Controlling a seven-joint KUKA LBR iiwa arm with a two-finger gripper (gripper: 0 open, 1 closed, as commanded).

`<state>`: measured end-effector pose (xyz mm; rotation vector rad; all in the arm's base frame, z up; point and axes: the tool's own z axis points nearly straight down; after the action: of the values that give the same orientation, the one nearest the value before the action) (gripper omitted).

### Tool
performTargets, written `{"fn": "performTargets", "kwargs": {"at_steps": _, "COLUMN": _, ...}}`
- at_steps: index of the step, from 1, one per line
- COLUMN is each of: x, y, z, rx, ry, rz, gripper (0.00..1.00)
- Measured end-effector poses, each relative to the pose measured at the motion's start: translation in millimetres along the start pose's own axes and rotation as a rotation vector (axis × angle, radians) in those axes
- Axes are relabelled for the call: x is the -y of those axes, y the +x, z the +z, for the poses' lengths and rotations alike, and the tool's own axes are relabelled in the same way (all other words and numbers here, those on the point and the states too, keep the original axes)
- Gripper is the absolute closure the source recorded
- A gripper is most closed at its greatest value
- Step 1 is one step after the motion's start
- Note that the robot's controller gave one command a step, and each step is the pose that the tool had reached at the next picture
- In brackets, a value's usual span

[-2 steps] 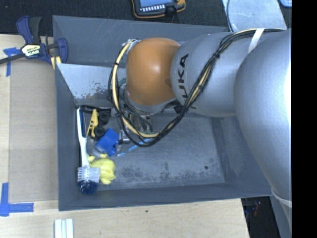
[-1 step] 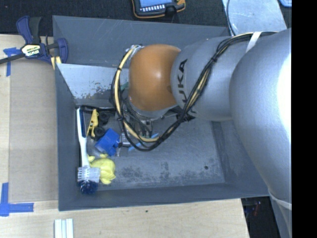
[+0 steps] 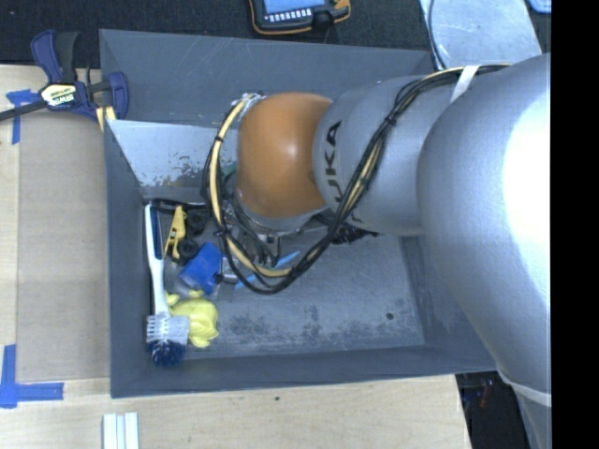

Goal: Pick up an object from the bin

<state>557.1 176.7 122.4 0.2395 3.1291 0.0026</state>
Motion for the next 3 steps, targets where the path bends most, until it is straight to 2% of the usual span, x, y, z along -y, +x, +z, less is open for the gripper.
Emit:
{"fn": "performTargets", "kwargs": {"at_steps": 1, "x": 0.9, "y": 1.5, "z": 54.7, "rx": 0.005, "ry": -0.002, "rz": 0.184, "gripper": 0.00}}
{"fn": "performTargets", "kwargs": {"at_steps": 2, "x": -4.3, "y": 12.0, "z": 50.8, "rx": 0.010, "ry": -0.006, "rz": 0.213, "gripper": 1.00}}
{"fn": "performTargets", "kwargs": {"at_steps": 3, "x": -4.3, "y": 12.0, "z": 50.8, "rx": 0.010, "ry": -0.006, "rz": 0.214, "gripper": 1.00}}
